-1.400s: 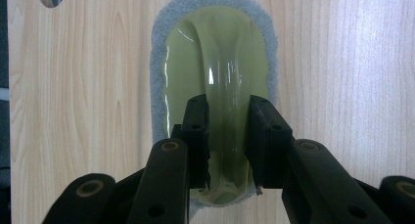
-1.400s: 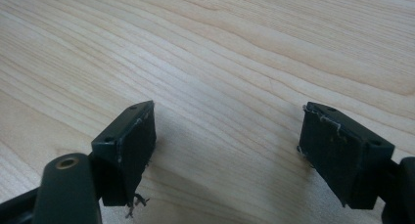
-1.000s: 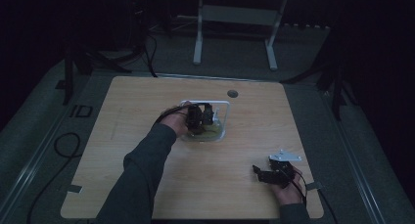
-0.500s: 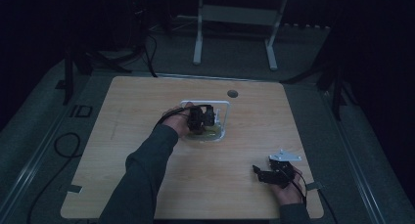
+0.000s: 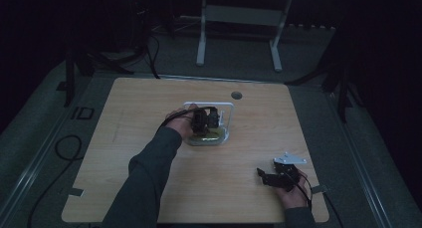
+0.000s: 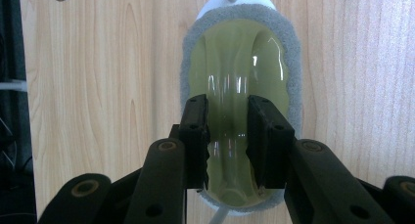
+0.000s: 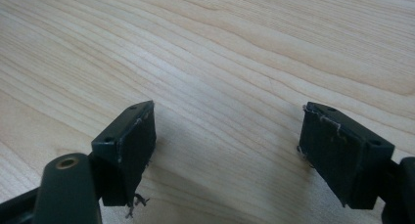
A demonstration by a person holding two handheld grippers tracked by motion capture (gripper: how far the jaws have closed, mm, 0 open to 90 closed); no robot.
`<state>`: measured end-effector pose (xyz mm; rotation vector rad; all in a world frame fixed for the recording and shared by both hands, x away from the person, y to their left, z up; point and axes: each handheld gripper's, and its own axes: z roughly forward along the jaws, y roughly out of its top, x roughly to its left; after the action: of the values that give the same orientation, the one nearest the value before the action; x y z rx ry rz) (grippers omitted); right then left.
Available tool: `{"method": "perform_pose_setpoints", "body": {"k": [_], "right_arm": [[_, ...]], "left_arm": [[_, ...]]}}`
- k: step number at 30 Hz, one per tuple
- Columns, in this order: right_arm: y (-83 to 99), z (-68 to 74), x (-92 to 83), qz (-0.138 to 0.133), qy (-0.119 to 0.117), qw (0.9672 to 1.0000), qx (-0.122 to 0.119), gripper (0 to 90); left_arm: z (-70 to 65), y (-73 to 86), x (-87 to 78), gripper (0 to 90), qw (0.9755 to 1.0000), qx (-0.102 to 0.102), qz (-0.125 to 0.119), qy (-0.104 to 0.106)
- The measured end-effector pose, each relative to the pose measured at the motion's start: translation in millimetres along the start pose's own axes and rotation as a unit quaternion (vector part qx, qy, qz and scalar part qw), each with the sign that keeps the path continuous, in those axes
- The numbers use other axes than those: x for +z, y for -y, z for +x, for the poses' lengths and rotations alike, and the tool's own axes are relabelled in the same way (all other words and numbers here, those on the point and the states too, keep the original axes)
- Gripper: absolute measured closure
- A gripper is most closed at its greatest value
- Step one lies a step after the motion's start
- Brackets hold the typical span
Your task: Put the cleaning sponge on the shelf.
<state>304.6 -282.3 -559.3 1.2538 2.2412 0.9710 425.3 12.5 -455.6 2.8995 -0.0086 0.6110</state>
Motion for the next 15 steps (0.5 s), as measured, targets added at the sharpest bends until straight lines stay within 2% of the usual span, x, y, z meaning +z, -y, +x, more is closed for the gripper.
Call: {"method": "perform_pose_setpoints", "body": {"k": [10, 12, 15], "right_arm": [[0.0, 0.0, 0.0, 0.000, 0.000, 1.0000, 0.000, 20.9], [0.0, 0.0, 0.0, 0.000, 0.000, 1.0000, 0.000, 20.9], [0.0, 0.0, 0.0, 0.000, 0.000, 1.0000, 0.000, 20.9]], "left_arm": [[-3.6, -0.7, 0.1, 72.2, 0.9994, 0.026, -0.007, -0.021], [-3.2, -0.2, 0.5, 72.0, 0.9994, 0.024, -0.007, -0.022], [-2.6, 0.4, 1.3, 67.8, 0.9998, 0.009, -0.007, -0.019]]}}
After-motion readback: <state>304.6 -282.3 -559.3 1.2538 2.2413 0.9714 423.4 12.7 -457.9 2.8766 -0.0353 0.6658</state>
